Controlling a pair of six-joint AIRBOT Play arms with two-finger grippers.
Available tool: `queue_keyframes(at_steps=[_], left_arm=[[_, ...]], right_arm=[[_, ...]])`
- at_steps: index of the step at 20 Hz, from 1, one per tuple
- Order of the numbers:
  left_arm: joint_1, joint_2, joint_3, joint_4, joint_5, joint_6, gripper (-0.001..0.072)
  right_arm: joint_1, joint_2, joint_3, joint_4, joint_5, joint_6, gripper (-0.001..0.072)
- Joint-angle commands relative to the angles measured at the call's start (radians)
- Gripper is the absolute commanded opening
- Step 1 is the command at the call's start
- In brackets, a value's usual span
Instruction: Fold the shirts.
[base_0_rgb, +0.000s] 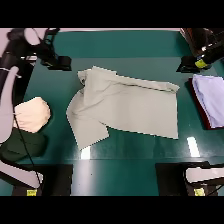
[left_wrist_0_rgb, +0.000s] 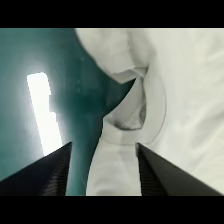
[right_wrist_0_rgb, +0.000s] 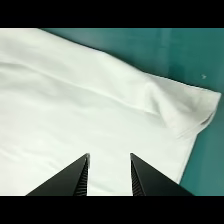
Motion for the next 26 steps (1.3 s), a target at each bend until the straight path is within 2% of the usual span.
queue_keyframes(at_steps=[1,3,6,9,11,13,17,20,21,22,26], left_arm=[[0.101,0.081,-0.098,-0.096,-0.061,0.013,0.0474],[0.131,0.190,-0.301,-0.097,-0.017,0.028,0.0475],[0.174,0.359,-0.673,-0.125,0.138,0.021,0.0476],[0.198,0.416,-0.934,-0.215,0.253,0.031,0.0475],[0.195,0.414,-1.036,-0.279,0.318,0.036,0.0475],[0.180,0.414,-1.103,-0.395,0.396,0.089,0.0475],[0.101,0.414,-1.149,-0.406,0.482,0.100,0.0475],[0.082,0.415,-1.145,-0.406,0.478,0.076,0.0469],[0.085,0.415,-1.135,-0.406,0.453,0.072,0.0226],[0.085,0.416,-1.116,-0.392,0.430,0.078,0.0032],[0.085,0.461,-1.052,-0.383,0.394,0.088,0.0024]], right_arm=[[-0.029,0.066,-0.050,0.114,0.029,-0.040,0.0308],[-0.029,0.144,-0.150,0.116,0.027,-0.067,0.0308],[-0.018,0.253,-0.288,0.119,-0.010,-0.079,0.0308],[0.001,0.335,-0.385,0.118,-0.073,-0.082,0.0308],[0.016,0.365,-0.417,0.118,-0.084,-0.082,0.0308],[0.018,0.369,-0.417,0.126,-0.080,-0.082,0.0308],[0.008,0.369,-0.417,0.146,-0.070,-0.083,0.0308],[0.004,0.369,-0.418,0.121,-0.018,-0.103,0.0308],[-0.007,0.369,-0.418,0.097,0.011,-0.103,0.0308],[-0.029,0.370,-0.431,0.075,0.030,-0.103,0.0308],[-0.231,0.437,-0.685,-0.017,0.048,-0.101,0.0311]])
